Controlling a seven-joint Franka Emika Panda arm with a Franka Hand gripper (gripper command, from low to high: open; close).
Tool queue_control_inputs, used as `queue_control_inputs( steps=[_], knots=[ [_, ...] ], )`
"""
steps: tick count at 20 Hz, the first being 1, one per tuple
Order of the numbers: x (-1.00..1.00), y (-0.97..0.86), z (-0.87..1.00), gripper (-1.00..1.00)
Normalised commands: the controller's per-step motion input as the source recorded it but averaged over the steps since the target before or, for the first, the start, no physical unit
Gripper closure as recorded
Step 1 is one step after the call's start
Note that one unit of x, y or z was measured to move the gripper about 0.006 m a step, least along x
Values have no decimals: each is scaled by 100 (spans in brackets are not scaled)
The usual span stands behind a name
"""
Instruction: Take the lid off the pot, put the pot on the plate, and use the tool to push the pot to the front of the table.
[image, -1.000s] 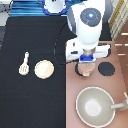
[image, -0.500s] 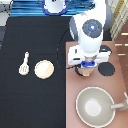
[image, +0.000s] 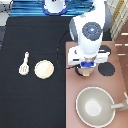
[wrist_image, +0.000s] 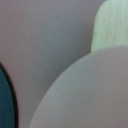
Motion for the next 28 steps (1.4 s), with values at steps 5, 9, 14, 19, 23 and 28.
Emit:
queue_control_inputs(
  steps=[5,9,14,19,23,28],
  knots=[
    [-7,0,-8,100],
    [-21,2,3,100],
    [-37,15,76,100],
    [-82,11,86,100],
    [-97,10,25,100],
    [-96,0,8,100]
  ],
)
